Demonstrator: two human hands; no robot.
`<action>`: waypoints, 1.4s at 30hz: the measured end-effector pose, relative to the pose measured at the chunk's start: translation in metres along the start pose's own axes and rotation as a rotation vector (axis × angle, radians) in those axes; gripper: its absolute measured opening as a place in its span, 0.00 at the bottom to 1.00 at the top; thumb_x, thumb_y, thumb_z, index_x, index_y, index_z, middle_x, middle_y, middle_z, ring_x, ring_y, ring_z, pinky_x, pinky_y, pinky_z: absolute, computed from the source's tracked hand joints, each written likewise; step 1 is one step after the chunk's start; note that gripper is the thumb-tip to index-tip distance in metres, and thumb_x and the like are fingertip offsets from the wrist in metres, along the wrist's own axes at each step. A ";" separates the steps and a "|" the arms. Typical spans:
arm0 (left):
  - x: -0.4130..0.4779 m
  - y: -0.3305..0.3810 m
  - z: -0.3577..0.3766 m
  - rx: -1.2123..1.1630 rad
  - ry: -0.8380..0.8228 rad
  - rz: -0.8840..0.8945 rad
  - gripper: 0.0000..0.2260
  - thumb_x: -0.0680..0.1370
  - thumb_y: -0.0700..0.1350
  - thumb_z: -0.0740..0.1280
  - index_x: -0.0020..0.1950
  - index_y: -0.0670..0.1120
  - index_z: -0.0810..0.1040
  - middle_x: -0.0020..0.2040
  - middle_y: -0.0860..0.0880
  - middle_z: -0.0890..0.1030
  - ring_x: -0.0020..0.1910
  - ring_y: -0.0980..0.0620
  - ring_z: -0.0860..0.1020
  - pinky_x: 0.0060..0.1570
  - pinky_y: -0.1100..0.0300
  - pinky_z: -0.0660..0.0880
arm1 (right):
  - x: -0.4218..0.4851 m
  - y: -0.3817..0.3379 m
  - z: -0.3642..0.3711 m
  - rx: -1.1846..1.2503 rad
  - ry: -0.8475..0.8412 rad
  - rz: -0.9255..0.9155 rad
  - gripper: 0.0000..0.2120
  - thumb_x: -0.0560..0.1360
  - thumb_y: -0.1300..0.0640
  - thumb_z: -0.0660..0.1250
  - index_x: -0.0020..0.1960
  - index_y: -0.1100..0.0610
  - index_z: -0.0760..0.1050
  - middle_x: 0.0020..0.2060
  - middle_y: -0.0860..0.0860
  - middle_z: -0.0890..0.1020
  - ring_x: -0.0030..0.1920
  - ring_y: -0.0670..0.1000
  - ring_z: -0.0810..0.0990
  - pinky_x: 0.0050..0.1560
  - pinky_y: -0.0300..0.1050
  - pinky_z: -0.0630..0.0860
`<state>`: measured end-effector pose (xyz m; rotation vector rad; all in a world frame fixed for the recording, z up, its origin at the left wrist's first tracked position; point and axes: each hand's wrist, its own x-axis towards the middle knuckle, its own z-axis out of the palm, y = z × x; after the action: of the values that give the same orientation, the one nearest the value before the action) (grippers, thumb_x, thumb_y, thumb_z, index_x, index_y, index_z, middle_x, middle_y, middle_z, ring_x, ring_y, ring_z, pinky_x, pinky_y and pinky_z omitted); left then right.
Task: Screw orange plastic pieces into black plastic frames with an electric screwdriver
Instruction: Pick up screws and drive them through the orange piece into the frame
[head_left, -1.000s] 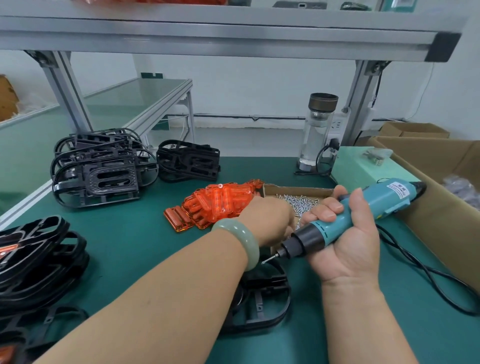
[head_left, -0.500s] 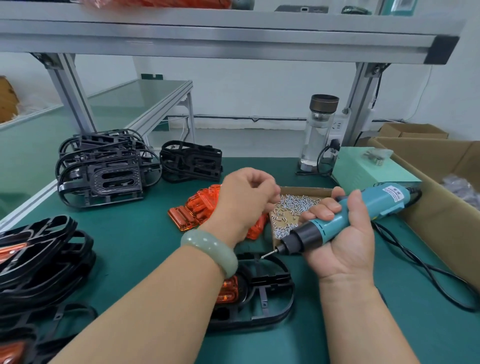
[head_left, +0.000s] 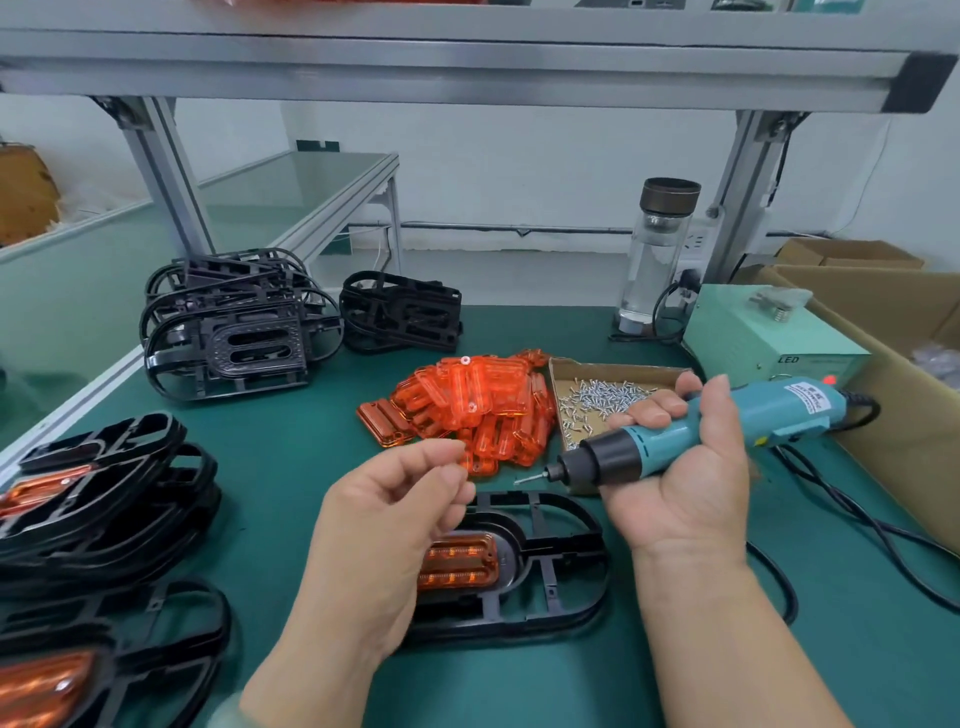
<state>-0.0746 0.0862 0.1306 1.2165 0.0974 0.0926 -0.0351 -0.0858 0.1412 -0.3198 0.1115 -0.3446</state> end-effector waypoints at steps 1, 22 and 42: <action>-0.004 -0.001 0.000 -0.020 -0.002 -0.006 0.09 0.66 0.41 0.72 0.42 0.52 0.85 0.36 0.48 0.83 0.36 0.53 0.82 0.34 0.66 0.77 | -0.001 0.001 0.000 0.003 0.007 -0.004 0.09 0.68 0.49 0.69 0.43 0.51 0.71 0.28 0.43 0.71 0.26 0.42 0.70 0.33 0.35 0.72; -0.008 0.001 0.003 -0.347 -0.130 -0.552 0.05 0.64 0.41 0.70 0.32 0.42 0.84 0.34 0.42 0.82 0.27 0.53 0.79 0.23 0.68 0.75 | -0.013 0.014 0.004 -0.040 0.007 -0.014 0.08 0.72 0.47 0.67 0.43 0.50 0.71 0.29 0.43 0.71 0.26 0.42 0.71 0.33 0.35 0.73; -0.010 -0.010 0.003 0.107 -0.086 -0.122 0.08 0.72 0.44 0.70 0.33 0.47 0.84 0.33 0.45 0.82 0.28 0.54 0.77 0.28 0.67 0.74 | -0.017 0.017 0.006 -0.069 -0.007 -0.064 0.11 0.68 0.49 0.71 0.42 0.51 0.70 0.29 0.43 0.73 0.27 0.42 0.71 0.37 0.36 0.71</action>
<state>-0.0836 0.0787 0.1228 1.3166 0.1026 -0.0719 -0.0446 -0.0629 0.1420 -0.3931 0.1068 -0.4041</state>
